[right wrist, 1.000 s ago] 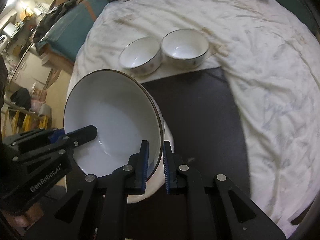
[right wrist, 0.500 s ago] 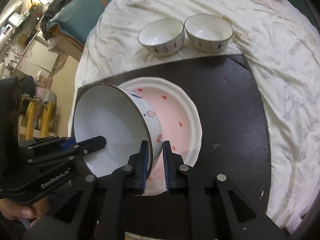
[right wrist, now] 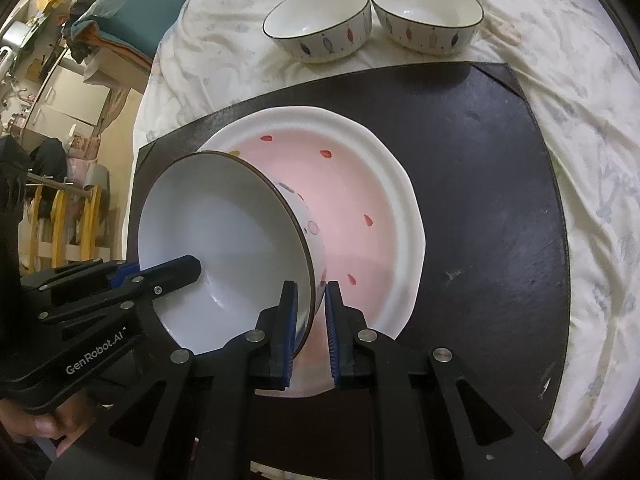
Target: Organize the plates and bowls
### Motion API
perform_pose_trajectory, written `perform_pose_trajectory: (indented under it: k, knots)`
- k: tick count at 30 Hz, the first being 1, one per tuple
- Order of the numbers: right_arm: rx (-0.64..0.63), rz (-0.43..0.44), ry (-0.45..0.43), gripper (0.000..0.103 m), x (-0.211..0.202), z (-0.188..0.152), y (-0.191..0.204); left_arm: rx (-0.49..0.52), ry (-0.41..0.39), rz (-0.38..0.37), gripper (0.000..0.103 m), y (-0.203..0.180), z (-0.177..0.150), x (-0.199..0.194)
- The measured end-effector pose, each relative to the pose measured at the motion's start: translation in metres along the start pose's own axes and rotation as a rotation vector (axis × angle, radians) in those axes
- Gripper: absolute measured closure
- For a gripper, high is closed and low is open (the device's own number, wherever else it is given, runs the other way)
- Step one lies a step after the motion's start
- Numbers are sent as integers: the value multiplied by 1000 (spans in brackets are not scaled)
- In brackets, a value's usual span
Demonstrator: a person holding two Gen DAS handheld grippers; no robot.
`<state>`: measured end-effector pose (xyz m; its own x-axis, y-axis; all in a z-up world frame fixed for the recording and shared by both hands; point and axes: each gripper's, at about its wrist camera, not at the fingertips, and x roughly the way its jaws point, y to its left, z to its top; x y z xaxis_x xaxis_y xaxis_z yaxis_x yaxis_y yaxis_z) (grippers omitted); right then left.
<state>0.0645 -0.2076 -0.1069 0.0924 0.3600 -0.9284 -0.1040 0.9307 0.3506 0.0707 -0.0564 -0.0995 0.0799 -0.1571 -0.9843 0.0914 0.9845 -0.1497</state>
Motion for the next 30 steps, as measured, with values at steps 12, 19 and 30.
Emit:
perform_pose_trajectory:
  k: [12,19,30]
  knots:
    - [15,4,19,88,8,5,-2,-7,-13,-1,94,-2,2,0]
    - [25,6,13,86,7,5,-3,-1,-29,0,93,0,1,-3]
    - [30,5,-4,83,2,7,-7,29,-85,21,93,-4,2,-8]
